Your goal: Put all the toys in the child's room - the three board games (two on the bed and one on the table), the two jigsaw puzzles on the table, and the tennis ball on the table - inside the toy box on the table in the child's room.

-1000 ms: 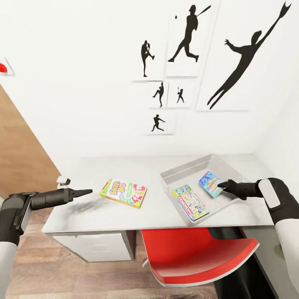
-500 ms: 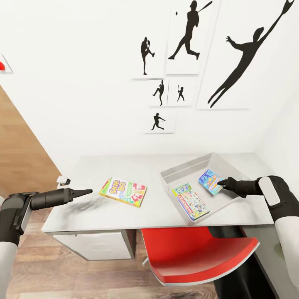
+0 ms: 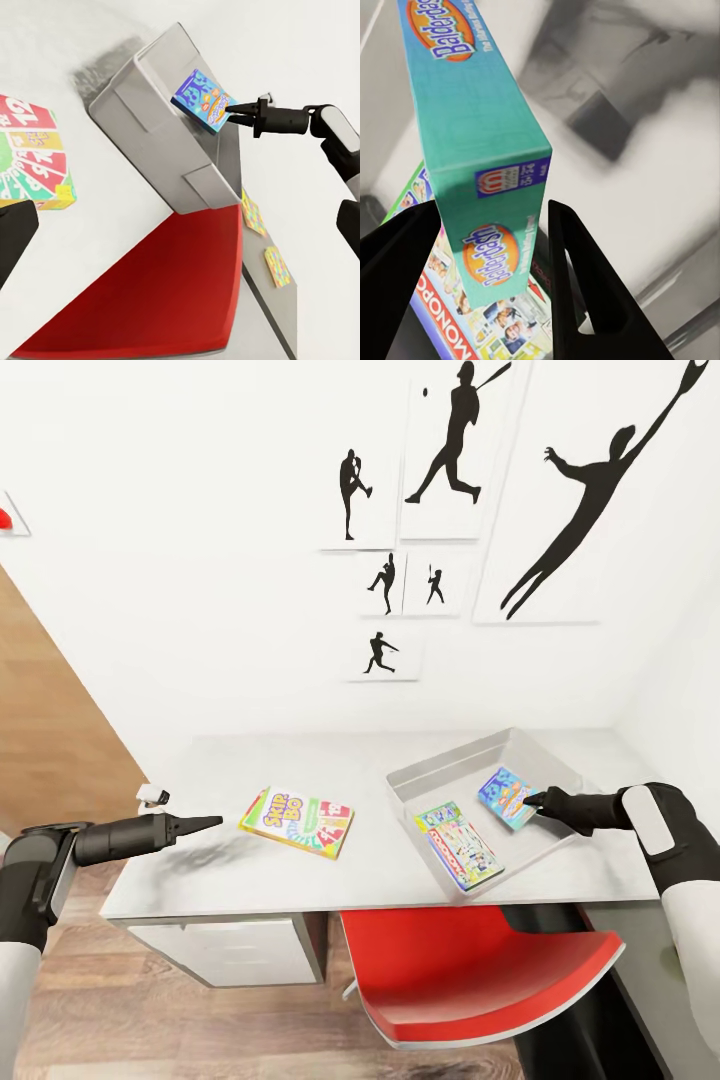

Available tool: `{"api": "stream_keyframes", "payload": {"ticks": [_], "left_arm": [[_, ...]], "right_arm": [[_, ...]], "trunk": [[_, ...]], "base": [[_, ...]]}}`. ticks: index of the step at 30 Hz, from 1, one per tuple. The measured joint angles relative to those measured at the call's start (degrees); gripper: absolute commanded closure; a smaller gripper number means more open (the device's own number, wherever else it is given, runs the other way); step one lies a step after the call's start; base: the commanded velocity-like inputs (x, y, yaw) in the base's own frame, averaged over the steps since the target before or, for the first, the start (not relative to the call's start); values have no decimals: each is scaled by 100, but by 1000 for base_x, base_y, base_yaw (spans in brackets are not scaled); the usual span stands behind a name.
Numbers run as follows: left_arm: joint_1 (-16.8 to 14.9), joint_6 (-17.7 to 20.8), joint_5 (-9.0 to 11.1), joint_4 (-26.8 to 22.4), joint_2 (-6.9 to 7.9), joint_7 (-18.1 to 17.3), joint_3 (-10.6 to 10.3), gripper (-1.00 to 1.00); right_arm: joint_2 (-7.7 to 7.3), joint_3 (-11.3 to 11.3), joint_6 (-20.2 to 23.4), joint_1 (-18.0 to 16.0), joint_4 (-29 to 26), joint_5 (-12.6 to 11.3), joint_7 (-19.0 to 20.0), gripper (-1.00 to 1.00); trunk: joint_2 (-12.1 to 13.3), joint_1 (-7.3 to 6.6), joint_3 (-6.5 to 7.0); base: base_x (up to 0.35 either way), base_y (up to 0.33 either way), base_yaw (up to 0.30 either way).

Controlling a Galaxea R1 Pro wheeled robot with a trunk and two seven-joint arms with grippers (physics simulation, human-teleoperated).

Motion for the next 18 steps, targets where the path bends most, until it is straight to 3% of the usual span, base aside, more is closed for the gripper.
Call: {"api": "stream_keyframes", "payload": {"ticks": [18], "left_arm": [[0, 0, -3, 2, 0, 0, 0, -100]], "right_arm": [[-1, 4, 0, -9, 0, 4, 1, 100]], "trunk": [[0, 0, 0]], "base": [[0, 0, 0]]}}
